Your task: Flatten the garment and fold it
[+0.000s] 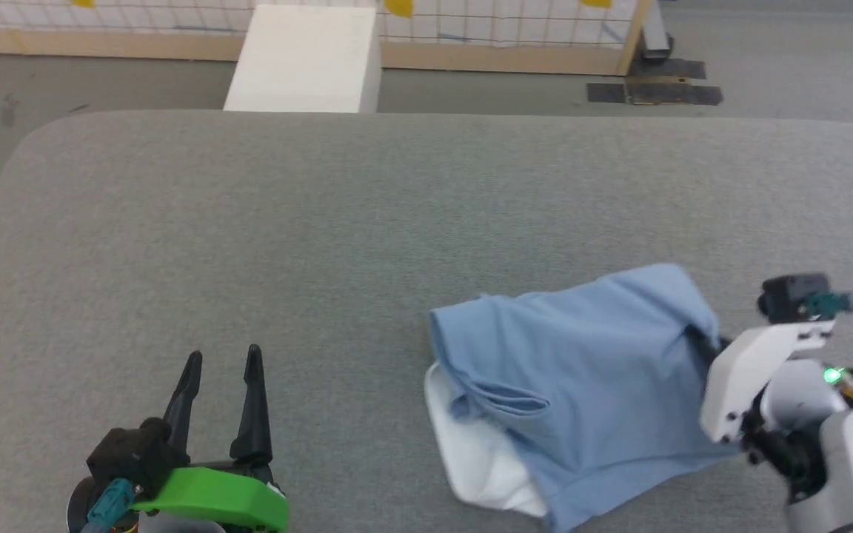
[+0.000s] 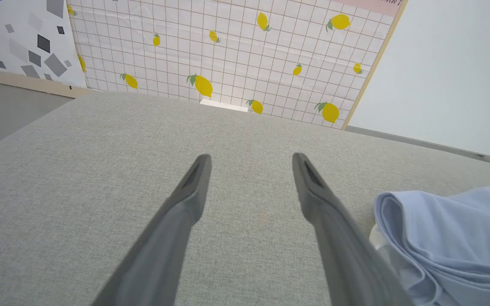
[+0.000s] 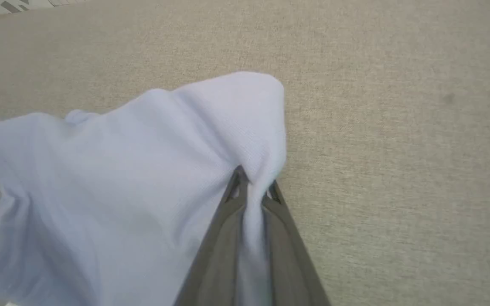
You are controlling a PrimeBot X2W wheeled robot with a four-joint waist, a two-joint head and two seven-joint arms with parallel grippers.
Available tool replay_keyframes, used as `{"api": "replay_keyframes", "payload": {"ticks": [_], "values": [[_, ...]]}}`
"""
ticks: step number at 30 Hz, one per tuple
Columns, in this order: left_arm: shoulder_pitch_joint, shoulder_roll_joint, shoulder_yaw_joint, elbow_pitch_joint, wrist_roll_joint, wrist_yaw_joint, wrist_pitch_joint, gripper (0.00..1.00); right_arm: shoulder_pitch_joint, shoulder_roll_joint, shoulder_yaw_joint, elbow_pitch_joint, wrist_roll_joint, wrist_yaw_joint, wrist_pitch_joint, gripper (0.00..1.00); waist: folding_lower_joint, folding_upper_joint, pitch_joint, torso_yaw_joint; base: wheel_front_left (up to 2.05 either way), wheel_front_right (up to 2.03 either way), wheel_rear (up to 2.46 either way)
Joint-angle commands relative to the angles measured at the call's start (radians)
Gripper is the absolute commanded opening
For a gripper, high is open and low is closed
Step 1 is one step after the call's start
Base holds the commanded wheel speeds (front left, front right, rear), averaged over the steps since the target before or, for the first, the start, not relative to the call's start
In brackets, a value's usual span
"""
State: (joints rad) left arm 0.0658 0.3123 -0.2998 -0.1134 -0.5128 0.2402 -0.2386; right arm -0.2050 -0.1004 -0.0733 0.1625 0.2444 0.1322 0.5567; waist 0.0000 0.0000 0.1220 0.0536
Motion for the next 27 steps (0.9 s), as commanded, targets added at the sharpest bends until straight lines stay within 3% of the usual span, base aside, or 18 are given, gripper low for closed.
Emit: {"api": "replay_keyframes", "payload": {"ticks": [1,15,27], "values": [[-0.019,0.006,0.002,-0.006,0.01,0.005,0.003,1.0,-0.034,-0.031,-0.005,-0.01,-0.014,-0.002,0.014,0.0,0.0,0.0,0.0,-0.044,0.0,0.0,0.0],[-0.075,0.026,-0.004,-0.045,0.036,0.018,0.024,1.0,-0.248,-0.292,-0.015,0.01,-0.061,-0.002,0.083,0.0,0.0,0.0,0.094,-0.193,0.0,0.0,0.0],[-0.24,0.07,-0.009,-0.13,0.112,0.033,0.09,1.0,-0.384,-0.514,-0.042,0.057,-0.13,-0.002,0.04,0.0,0.0,0.0,0.333,-0.241,0.0,0.0,0.0]]}}
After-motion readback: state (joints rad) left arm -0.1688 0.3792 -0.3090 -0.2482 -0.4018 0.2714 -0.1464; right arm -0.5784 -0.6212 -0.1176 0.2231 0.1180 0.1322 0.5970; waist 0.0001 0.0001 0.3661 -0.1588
